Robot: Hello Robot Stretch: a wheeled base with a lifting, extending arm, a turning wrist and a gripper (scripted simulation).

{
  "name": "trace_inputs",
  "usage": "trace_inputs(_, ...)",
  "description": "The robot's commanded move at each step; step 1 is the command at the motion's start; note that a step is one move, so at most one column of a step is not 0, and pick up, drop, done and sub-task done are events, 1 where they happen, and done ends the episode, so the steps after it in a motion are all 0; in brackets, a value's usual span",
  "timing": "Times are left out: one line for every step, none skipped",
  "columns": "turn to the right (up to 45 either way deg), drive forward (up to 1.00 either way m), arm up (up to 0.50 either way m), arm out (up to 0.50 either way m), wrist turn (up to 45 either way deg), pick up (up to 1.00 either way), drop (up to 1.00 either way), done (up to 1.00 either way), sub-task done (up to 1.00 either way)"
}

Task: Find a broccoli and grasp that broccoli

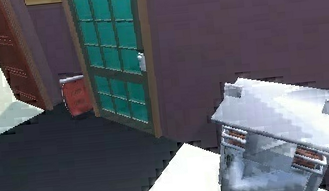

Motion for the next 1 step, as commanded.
trace_inputs(0.0,0.00,0.00,0.00,0.0,0.00,0.00,1.00,0.00)
